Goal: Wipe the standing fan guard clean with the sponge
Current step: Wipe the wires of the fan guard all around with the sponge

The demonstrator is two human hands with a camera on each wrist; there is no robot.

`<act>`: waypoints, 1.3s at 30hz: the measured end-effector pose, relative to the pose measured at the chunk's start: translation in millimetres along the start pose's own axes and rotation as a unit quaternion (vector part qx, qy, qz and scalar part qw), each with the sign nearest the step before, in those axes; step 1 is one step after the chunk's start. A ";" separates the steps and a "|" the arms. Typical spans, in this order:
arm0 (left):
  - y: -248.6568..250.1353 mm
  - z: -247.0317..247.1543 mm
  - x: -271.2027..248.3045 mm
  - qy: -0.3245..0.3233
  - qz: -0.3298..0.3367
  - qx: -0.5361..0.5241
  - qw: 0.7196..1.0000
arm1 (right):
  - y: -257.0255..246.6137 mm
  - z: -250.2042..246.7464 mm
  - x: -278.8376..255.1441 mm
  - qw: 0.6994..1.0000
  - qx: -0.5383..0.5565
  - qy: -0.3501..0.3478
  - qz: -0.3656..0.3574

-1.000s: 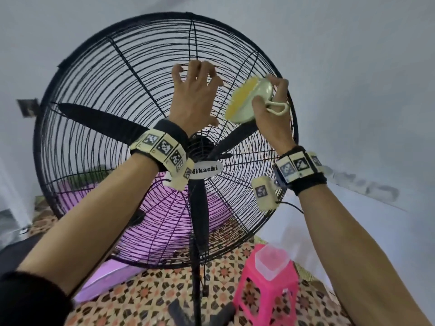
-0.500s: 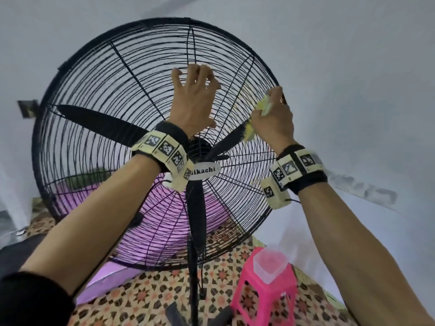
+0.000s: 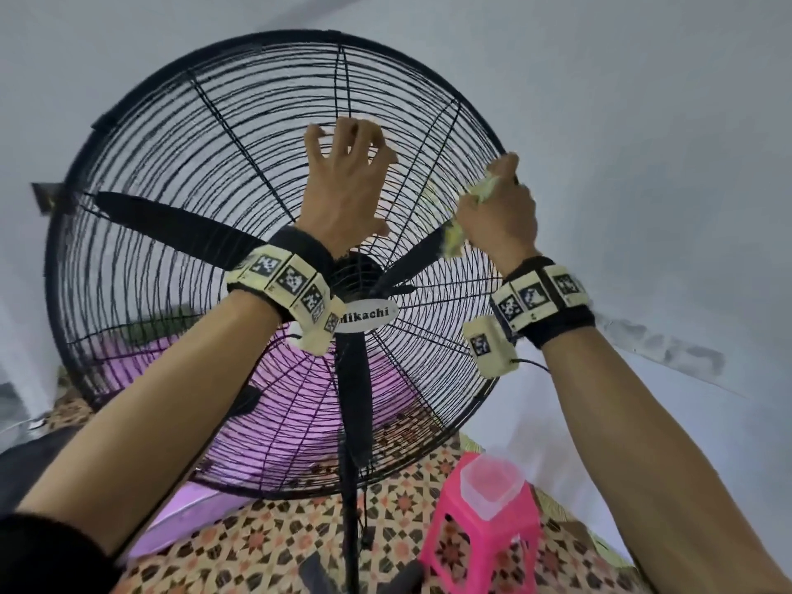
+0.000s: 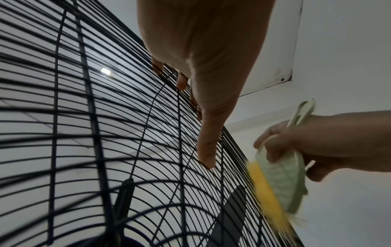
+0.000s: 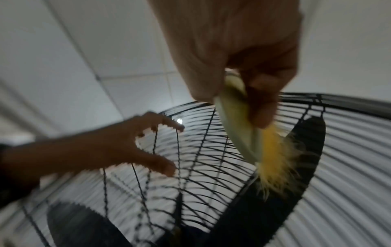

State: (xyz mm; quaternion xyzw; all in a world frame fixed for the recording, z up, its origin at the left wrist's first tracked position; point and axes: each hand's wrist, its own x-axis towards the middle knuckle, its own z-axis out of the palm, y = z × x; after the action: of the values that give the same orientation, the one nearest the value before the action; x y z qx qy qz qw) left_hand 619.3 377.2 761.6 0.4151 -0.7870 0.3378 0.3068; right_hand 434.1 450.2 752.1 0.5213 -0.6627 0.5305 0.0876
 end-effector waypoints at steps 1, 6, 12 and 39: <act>0.8 0.0 -0.1 -0.001 0.000 0.005 1.000 | -0.4 0.8 -1.3 0.999 -0.042 0.004 0.011; 1.5 3.1 1.9 0.006 -0.001 0.005 1.000 | -3.9 0.1 -4.5 0.989 0.133 0.005 -0.069; 2.5 4.0 3.5 0.004 -0.001 0.015 1.000 | -9.9 8.9 2.7 0.993 -0.111 -0.001 -0.042; 39.8 -22.5 83.2 -0.049 -0.027 0.044 0.997 | 12.4 -15.0 52.1 0.996 0.082 0.024 -0.014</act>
State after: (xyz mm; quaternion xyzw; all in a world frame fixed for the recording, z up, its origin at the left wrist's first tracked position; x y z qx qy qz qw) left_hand 550.8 374.7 827.2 0.4654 -0.7740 0.3427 0.2587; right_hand 394.9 429.7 785.7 0.5232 -0.6074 0.5939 0.0682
